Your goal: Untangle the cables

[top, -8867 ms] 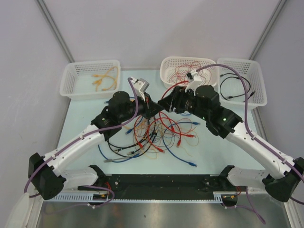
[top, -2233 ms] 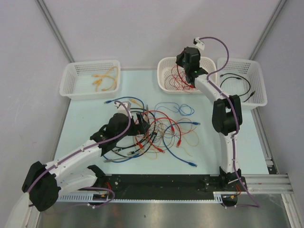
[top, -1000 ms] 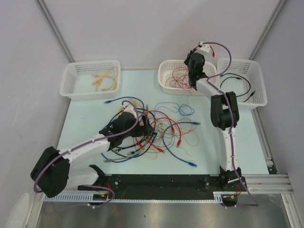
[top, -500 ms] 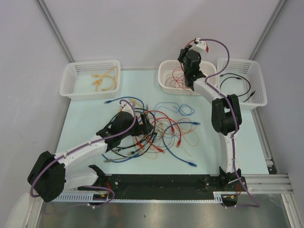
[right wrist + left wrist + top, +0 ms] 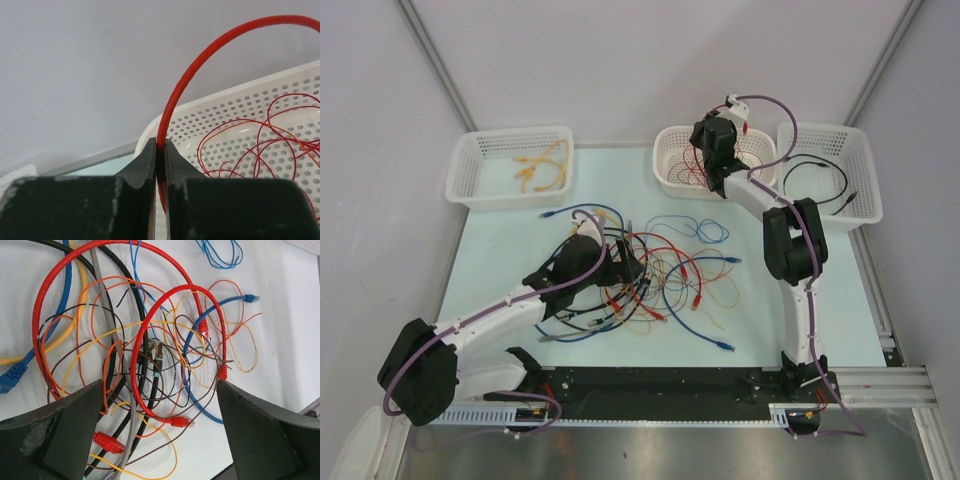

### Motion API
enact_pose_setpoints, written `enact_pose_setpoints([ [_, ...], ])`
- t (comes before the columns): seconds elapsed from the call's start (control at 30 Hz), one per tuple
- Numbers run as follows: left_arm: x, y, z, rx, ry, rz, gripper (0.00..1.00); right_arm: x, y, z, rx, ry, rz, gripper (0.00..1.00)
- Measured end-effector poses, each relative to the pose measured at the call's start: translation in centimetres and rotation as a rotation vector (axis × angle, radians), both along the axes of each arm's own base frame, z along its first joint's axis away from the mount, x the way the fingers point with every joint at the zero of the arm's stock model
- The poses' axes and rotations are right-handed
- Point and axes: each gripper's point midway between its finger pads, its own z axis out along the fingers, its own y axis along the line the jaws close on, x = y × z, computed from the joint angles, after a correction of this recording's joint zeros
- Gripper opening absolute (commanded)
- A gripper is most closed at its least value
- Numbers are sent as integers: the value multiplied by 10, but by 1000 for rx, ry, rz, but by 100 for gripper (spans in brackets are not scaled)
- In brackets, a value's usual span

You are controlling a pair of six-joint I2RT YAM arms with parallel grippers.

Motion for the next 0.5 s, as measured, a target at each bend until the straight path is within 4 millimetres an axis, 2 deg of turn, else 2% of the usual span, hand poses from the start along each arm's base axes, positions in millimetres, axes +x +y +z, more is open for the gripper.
enact_pose_setpoints([
  [0.3, 1, -2, -2, -3, 5, -5, 100, 9, -14, 0, 58, 4, -15, 0],
  [0.4, 1, -3, -7, 2, 19, -3, 100, 8, -19, -13, 68, 25, -20, 0],
  [0.5, 1, -3, -10, 7, 27, -3, 100, 2, -18, -35, 63, 71, -11, 2],
])
